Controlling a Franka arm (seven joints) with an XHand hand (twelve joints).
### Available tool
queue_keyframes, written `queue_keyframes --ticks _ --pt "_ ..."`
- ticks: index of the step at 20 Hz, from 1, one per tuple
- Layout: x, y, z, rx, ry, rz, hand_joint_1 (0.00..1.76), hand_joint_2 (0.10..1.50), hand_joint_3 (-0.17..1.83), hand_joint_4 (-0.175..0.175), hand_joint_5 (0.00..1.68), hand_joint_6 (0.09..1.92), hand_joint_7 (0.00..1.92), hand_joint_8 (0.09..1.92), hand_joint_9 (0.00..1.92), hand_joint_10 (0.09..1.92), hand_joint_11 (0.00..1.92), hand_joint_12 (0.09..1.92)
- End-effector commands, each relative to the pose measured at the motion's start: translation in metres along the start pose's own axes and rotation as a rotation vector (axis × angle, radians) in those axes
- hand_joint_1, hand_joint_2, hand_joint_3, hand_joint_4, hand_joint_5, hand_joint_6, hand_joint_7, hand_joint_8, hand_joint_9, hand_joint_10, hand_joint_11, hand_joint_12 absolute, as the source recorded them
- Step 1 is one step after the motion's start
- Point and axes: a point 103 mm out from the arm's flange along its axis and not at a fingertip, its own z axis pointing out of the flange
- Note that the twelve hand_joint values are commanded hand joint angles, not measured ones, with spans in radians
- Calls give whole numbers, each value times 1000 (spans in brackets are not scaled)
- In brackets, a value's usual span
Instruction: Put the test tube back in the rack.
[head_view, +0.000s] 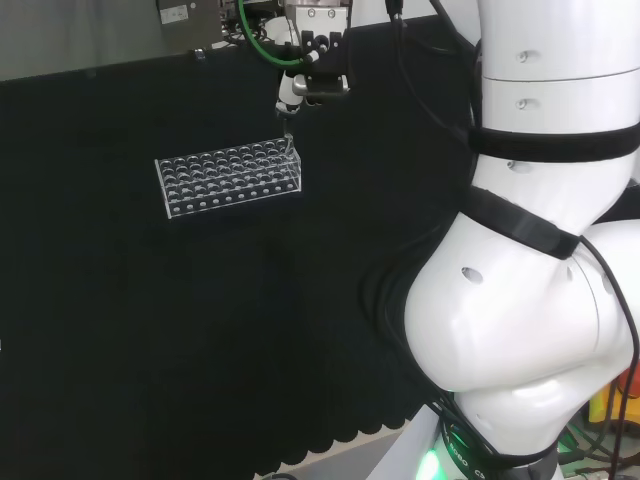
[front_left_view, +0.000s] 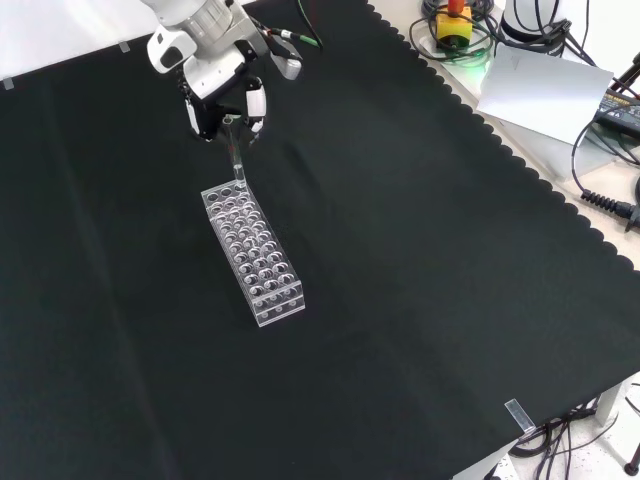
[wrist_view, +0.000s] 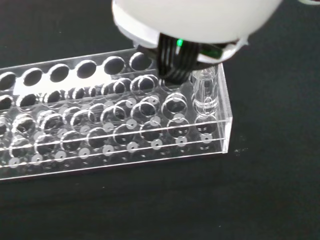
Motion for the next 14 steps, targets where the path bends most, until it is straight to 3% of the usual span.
queue_keyframes --ticks 1,6,14 --pt "4 4 2 9 -19 6 1324 570 801 -175 1274 690 1334 689 1580 709 1295 861" --pt "6 6 4 14 -5 2 1324 570 801 -175 1274 690 1334 689 1581 709 1295 861" --pt "11 13 9 46 -68 -2 1324 569 802 -175 1274 691 1334 690 1580 709 1295 861"
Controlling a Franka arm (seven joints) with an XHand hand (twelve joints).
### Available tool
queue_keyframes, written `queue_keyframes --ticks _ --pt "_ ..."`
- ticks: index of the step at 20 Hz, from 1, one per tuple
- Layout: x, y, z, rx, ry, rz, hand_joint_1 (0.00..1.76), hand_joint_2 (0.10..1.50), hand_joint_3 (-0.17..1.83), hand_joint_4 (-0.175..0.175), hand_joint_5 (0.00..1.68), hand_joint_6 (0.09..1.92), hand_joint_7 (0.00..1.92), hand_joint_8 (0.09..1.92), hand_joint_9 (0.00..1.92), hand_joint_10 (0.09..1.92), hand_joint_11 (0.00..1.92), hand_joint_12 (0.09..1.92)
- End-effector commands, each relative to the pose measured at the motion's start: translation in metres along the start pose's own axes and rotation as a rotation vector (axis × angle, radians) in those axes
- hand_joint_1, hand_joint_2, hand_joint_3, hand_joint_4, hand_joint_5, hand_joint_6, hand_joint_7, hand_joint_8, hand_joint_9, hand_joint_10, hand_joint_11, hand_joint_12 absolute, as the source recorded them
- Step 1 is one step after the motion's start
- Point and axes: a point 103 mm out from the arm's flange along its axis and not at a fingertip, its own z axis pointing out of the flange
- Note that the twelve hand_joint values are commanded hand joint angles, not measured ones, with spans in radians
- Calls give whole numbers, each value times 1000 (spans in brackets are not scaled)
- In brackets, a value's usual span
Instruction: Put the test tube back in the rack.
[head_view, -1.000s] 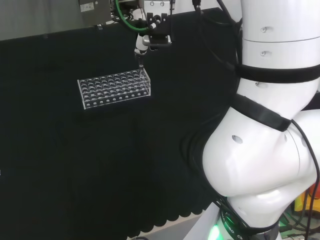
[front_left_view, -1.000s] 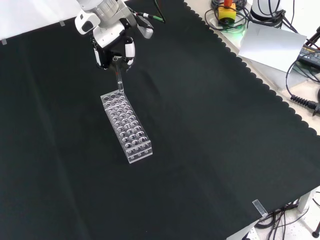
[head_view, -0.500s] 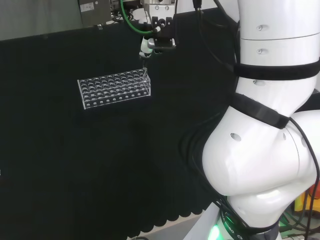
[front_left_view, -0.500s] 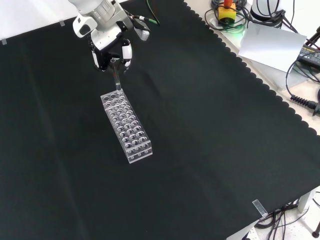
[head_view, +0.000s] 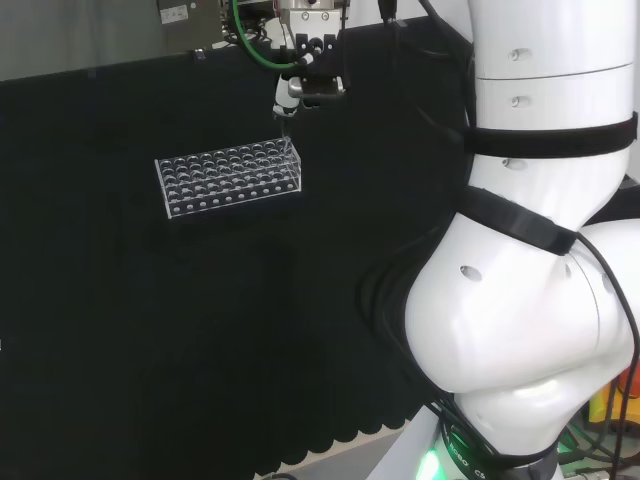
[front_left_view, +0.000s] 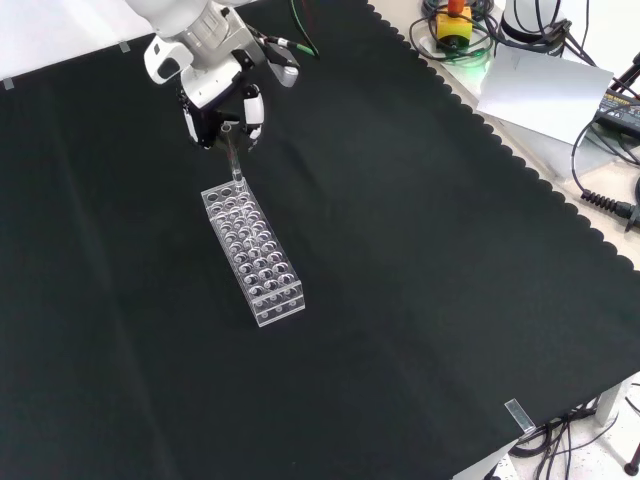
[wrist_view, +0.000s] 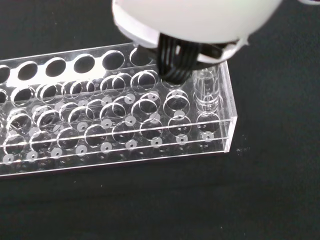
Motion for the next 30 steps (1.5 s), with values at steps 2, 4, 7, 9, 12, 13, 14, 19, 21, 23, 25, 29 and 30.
queue_keyframes --ticks 2,4,7,9,12,13,14,19,21,23,25,29,30 --pt "5 6 10 32 -45 -7 1324 569 802 -175 1274 691 1334 690 1580 709 1295 861" --pt "3 6 14 40 -46 -6 1324 569 803 -175 1274 691 1334 690 1580 709 1295 861" --pt "0 7 19 49 -45 -1 1324 569 803 -175 1274 691 1334 691 1581 710 1295 861" --pt "-2 8 21 54 -43 2 1324 569 803 -175 1274 691 1334 691 1581 710 1295 860" --pt "-2 8 22 57 -44 5 1324 568 804 -175 1274 692 1334 691 1581 710 1295 860" --pt "-2 8 22 60 -45 5 1324 568 804 -175 1274 692 1334 691 1581 710 1295 860" --pt "-2 8 23 62 -44 5 1324 568 804 -175 1274 692 1334 691 1581 710 1295 861" --pt "-3 10 24 72 -42 11 1324 568 804 -175 1274 692 1333 692 1581 710 1295 861" --pt "-3 10 25 80 -42 15 1324 568 804 -175 1274 692 1333 692 1581 710 1295 860" --pt "-5 14 30 90 -40 13 1324 568 805 -175 1274 692 1333 692 1581 710 1295 860" --pt "-7 18 38 93 -37 12 1324 568 805 -175 1273 693 1333 692 1581 710 1295 860" --pt "-5 20 45 99 -31 8 1324 568 805 -175 1273 693 1333 692 1581 711 1295 860" --pt "-4 21 46 102 -30 6 1324 568 805 -175 1273 693 1333 692 1581 711 1295 860"
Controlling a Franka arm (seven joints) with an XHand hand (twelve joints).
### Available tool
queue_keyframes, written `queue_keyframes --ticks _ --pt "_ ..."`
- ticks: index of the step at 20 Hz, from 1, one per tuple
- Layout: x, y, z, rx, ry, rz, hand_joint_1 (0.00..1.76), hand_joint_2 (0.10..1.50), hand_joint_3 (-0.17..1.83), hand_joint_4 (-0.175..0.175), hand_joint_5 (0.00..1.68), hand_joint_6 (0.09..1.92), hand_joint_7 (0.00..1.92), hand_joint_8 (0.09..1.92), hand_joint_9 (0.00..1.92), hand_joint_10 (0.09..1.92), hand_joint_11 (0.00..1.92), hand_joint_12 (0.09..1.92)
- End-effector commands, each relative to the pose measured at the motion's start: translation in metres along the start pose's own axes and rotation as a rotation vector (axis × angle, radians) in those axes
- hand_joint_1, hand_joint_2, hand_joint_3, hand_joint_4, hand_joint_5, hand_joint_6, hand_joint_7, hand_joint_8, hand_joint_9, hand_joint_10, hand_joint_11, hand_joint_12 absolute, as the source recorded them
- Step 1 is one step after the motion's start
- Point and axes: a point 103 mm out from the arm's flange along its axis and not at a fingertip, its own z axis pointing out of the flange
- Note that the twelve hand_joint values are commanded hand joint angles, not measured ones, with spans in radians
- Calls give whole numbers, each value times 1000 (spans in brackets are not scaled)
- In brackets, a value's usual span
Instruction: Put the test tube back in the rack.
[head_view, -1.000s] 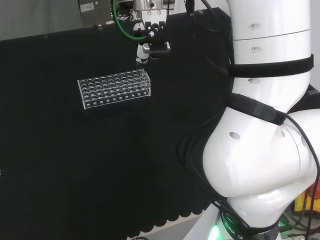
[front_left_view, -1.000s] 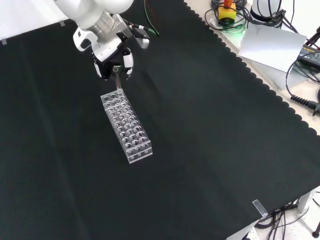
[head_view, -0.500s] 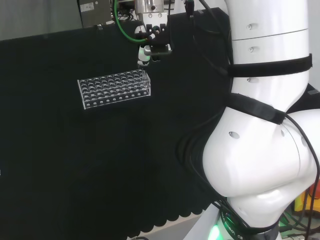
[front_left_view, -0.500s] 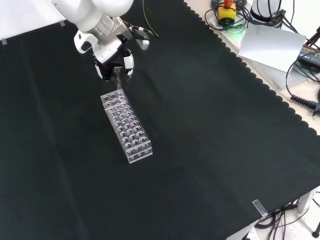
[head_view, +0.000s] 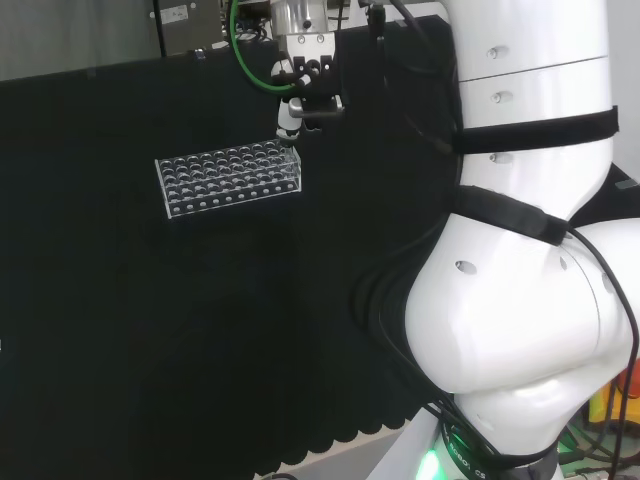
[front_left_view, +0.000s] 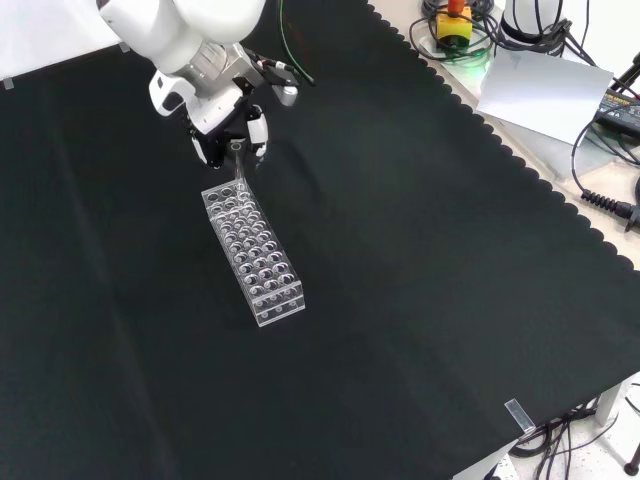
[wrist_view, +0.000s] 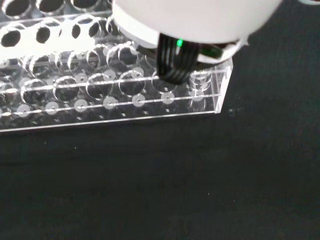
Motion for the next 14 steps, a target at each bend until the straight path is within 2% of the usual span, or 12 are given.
queue_keyframes --ticks 1,9,12,14 --pt "3 5 8 9 10 -8 1324 568 805 -175 1273 693 1333 692 1581 711 1295 860" --pt "6 6 18 22 24 -12 1324 568 805 -175 1273 693 1333 693 1581 711 1295 860" --pt "1 4 15 28 75 -7 1320 581 792 -175 1258 716 1317 713 1565 724 1281 884" --pt "-1 3 11 41 93 -15 1301 721 590 -175 1170 789 1228 779 1457 743 1211 1023"
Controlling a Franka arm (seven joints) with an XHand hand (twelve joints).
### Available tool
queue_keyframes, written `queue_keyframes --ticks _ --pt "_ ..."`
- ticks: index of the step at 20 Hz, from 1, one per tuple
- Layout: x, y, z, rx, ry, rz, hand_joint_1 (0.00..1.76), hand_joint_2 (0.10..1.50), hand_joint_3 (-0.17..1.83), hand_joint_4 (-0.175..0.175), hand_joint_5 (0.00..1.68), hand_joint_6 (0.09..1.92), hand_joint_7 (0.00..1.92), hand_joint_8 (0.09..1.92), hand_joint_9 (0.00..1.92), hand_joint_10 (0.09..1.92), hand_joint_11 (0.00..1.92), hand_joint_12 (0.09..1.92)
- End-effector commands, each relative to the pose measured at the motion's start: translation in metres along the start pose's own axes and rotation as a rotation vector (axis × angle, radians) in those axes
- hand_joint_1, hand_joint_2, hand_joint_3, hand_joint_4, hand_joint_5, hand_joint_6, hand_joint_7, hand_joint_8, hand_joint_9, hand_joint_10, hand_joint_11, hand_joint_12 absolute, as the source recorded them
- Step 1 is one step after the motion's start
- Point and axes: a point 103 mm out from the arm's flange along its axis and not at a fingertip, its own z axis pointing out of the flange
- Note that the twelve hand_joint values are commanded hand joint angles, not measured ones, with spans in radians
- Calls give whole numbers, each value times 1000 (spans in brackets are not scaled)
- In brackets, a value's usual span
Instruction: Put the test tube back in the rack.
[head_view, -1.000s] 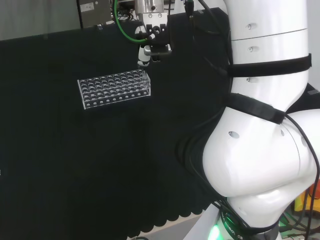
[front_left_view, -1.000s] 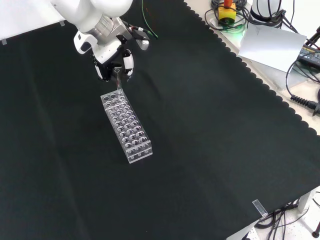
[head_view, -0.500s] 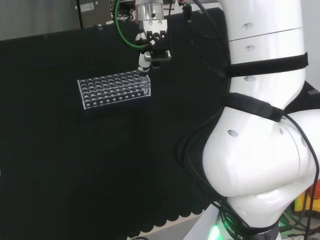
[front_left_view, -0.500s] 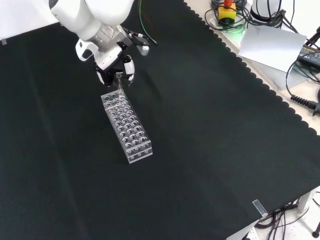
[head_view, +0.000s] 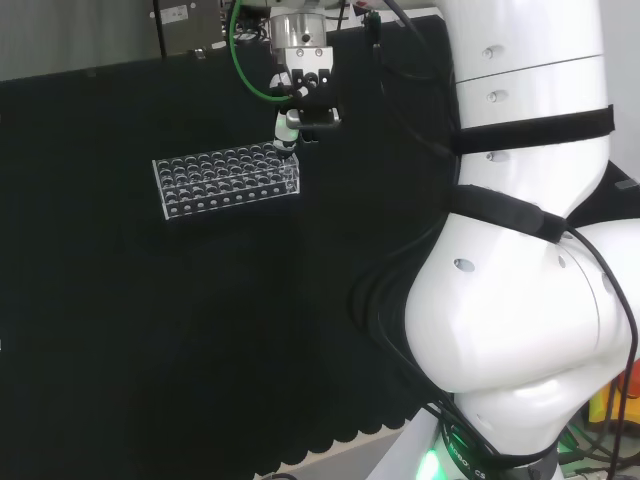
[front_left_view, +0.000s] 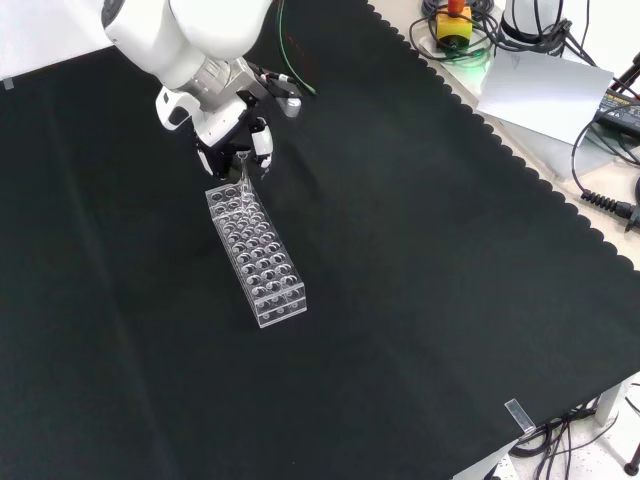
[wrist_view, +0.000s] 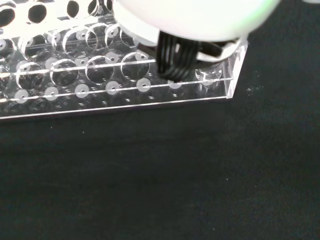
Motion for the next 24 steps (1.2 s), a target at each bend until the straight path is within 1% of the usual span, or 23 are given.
queue_keyframes --ticks 1,2,4,5,7,10,13,17,24 --pt "-6 -4 -8 19 63 -10 1290 820 438 -175 1116 833 1173 822 1395 745 1130 1122" --pt "-6 -5 -10 18 70 -14 1260 778 471 -150 1001 849 1123 835 1319 752 1013 1216" --pt "-5 -8 -15 19 75 -24 1227 608 702 -97 773 873 973 856 1152 779 820 1339" --pt "-5 -10 -17 17 77 -29 1215 553 776 -81 688 880 901 869 1078 791 756 1371" --pt "-3 -14 -24 10 78 -35 1202 503 838 -63 589 878 812 878 985 796 688 1392" --pt "-1 -21 -36 -1 74 -43 1192 483 849 -53 529 863 758 878 939 798 658 1396" --pt "0 -30 -52 -26 68 -49 1183 481 841 -47 505 850 737 879 923 800 649 1396" --pt "0 -49 -83 -74 58 -55 1174 483 829 -44 482 829 715 880 895 804 639 1399" --pt "-2 -89 -132 -159 51 -43 1155 489 816 -44 458 800 692 885 858 814 612 1404"
